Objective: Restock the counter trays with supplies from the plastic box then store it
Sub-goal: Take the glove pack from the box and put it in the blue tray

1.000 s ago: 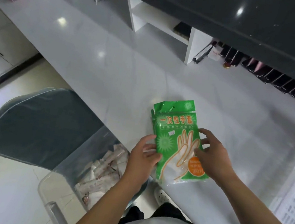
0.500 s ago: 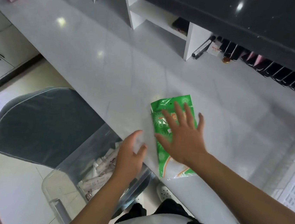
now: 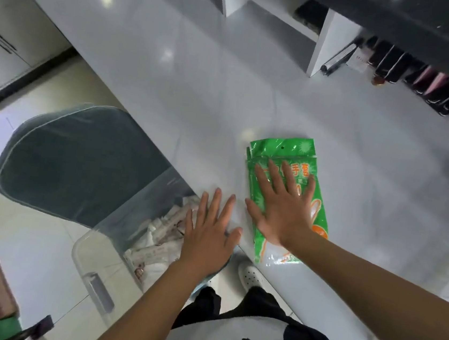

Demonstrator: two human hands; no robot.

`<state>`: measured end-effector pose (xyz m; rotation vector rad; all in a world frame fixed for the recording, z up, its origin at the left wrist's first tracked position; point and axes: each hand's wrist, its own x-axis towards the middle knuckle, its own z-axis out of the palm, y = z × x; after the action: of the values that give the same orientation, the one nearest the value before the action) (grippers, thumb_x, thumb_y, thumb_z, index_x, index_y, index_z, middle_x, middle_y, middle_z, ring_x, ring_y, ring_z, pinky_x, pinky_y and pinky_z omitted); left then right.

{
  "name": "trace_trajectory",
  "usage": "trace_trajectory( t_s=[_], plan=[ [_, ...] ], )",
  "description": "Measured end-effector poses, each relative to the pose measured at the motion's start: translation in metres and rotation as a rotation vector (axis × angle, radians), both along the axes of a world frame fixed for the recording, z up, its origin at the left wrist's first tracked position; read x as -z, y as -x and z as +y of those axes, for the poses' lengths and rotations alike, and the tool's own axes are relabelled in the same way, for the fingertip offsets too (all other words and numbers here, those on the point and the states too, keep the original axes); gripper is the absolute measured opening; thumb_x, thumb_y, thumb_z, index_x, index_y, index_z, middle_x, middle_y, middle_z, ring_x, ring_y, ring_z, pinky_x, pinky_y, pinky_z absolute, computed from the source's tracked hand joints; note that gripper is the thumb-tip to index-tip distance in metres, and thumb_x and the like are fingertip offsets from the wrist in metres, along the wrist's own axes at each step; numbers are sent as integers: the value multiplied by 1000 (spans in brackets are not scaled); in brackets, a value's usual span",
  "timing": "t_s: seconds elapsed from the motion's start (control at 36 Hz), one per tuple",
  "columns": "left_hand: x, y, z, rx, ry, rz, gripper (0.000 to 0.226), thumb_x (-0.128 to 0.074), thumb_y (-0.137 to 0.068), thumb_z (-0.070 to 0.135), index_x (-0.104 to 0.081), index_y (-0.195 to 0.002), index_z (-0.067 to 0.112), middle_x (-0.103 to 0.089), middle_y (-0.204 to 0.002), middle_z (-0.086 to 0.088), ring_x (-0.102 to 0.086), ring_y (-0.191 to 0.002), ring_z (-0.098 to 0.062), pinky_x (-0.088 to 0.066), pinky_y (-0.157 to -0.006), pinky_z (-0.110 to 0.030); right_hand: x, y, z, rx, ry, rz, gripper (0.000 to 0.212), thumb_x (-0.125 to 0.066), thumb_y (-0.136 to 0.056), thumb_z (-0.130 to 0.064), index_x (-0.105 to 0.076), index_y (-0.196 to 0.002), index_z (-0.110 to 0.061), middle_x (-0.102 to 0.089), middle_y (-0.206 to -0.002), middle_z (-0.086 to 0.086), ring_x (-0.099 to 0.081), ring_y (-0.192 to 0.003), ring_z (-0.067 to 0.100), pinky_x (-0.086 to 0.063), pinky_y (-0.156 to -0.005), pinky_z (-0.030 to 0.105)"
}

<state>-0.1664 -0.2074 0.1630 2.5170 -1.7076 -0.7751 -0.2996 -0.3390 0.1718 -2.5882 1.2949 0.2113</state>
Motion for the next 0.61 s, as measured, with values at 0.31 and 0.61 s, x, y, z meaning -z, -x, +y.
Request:
trace_trajectory(
  t_s=[0.31, 0.61],
  plan=[
    [4, -1, -1, -5, -22, 50, 68, -23, -99, 60, 16, -152, 45, 30, -160, 11, 34, -145, -16, 4, -120, -56, 3, 2, -1, 12, 14, -41, 72, -20, -90, -69, -6, -155, -41, -7, -166, -1, 4, -153, 27, -1, -112, 70],
    [-1, -2, -5, -29, 4, 130, 69, -33, -98, 57, 7, -153, 45, 24, -162, 13, 33, -146, -15, 2, -120, -56, 4, 4, -1, 19, 22, -57, 67, -17, -91, -71, -7, -153, -47, -6, -166, -2, 4, -153, 27, 0, -112, 69]
  ],
)
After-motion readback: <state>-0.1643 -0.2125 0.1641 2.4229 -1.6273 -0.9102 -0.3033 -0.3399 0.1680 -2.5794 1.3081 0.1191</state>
